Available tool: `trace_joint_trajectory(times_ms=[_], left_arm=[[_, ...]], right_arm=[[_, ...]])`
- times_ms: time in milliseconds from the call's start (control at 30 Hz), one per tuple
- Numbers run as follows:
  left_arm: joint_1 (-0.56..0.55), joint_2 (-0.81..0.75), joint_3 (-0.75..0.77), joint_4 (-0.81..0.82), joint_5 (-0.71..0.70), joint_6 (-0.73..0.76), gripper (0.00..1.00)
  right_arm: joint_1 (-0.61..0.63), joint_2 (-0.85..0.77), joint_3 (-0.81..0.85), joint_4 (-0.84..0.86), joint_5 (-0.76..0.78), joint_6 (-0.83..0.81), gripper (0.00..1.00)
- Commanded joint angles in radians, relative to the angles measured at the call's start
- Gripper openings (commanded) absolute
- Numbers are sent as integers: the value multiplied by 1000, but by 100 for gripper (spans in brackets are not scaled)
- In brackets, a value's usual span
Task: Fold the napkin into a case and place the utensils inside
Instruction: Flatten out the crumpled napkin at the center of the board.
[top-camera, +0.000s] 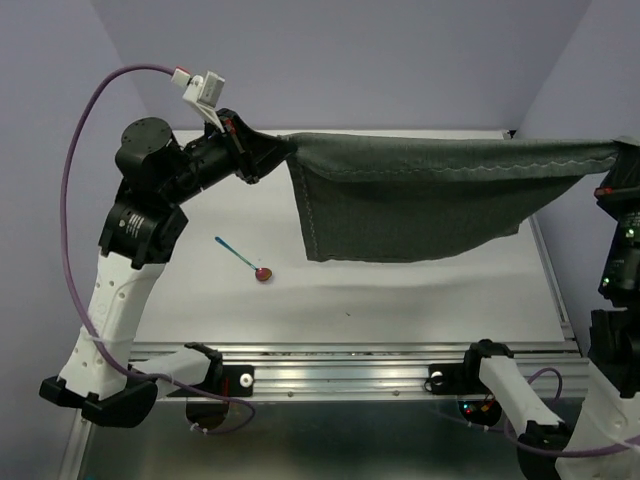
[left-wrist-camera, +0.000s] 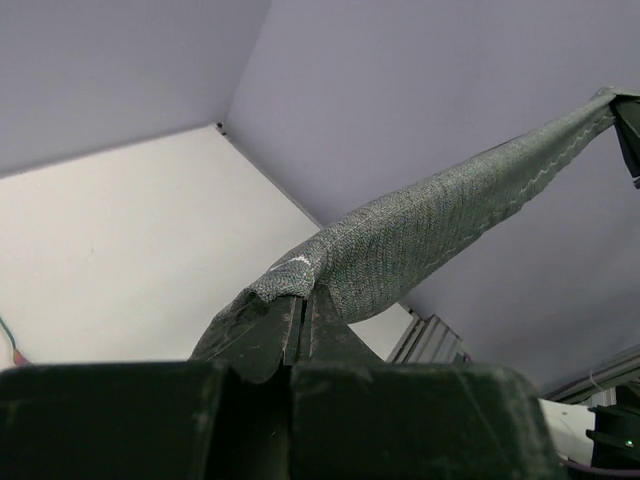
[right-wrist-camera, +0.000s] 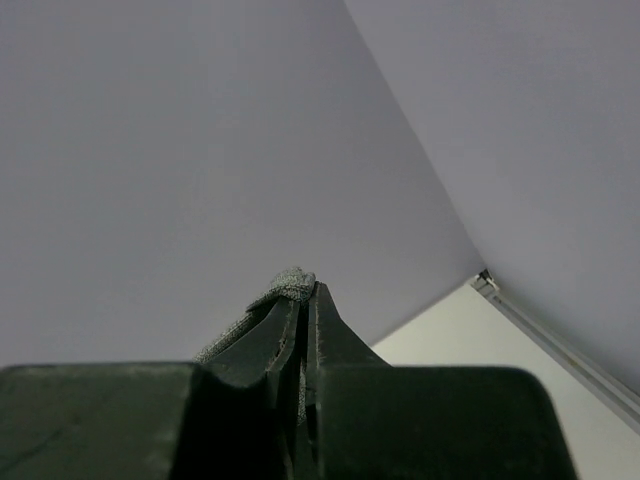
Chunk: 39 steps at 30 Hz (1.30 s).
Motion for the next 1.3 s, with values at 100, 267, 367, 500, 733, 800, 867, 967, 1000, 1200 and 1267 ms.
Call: trace_joint_trajectory(times_ms=[100, 267, 367, 500, 733, 800, 867, 967, 1000, 1200, 1267], left_arm=[[-3, -14, 5, 17, 0, -20, 0], [-6, 98, -136, 81, 0, -70, 0], [-6, 194, -175, 113, -22, -74, 0], [-6, 361, -158, 152, -29, -66, 0], [-6, 737, 26, 169, 18, -69, 0], [-6, 800, 61, 167, 29, -69, 0], [-4, 878, 110, 169, 37, -69, 0], [3, 978, 179, 169, 61, -75, 0], [10, 1003, 201, 169, 70, -75, 0], [48, 1164, 365, 150, 125, -93, 0], [63, 1204, 419, 137, 139, -95, 0]], right_arm=[[0, -34, 25, -31, 144, -30, 1], [0, 13, -156, -32, 196, -46, 1], [0, 104, -246, -23, 218, -49, 1], [0, 250, -364, 97, 234, -64, 1], [-10, 625, -388, 267, 219, -109, 1], [-10, 705, -375, 320, 198, -118, 1], [-19, 817, -322, 325, 175, -112, 1], [-19, 943, -248, 345, 149, -112, 1], [-31, 969, -230, 353, 139, -112, 1], [-54, 1144, -83, 356, 84, -110, 1], [-63, 1185, -46, 358, 70, -110, 1]])
